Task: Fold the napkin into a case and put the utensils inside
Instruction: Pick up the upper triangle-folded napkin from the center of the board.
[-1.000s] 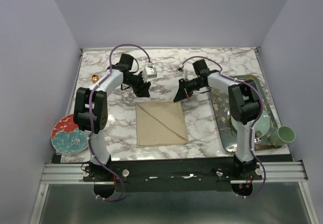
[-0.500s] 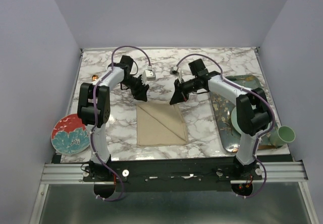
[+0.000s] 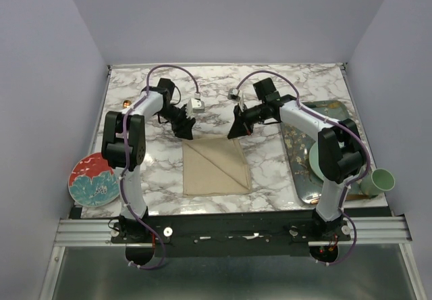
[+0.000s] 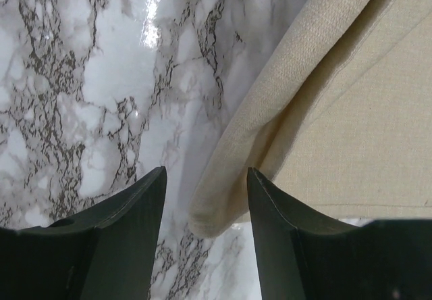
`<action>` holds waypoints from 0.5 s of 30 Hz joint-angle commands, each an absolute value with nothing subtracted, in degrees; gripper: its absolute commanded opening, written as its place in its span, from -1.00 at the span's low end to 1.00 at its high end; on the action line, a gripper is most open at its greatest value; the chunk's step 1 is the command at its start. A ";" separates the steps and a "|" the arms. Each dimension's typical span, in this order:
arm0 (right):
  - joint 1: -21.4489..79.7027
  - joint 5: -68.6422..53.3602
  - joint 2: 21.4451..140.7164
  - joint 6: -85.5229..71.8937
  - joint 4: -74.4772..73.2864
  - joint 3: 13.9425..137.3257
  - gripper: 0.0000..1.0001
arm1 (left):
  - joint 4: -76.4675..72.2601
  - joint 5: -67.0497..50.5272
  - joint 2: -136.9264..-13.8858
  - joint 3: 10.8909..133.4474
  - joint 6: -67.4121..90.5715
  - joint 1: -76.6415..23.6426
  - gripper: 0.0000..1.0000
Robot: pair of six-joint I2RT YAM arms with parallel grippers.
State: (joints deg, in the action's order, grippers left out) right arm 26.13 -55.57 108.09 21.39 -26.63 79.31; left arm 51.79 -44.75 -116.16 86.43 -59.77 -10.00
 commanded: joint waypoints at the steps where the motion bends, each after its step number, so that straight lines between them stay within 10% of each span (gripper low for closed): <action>1: 26.10 -54.67 106.26 23.38 -27.95 78.93 -0.99 | 53.08 -43.51 -111.19 84.39 -64.32 -8.09 0.22; 15: 26.89 -54.58 105.38 25.49 -29.09 79.54 -0.99 | 53.00 -43.15 -109.77 80.59 -70.23 -8.87 0.34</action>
State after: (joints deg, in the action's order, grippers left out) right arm 26.20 -55.11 108.07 23.03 -27.14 79.31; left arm 52.51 -42.65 -109.65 80.58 -67.46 -7.99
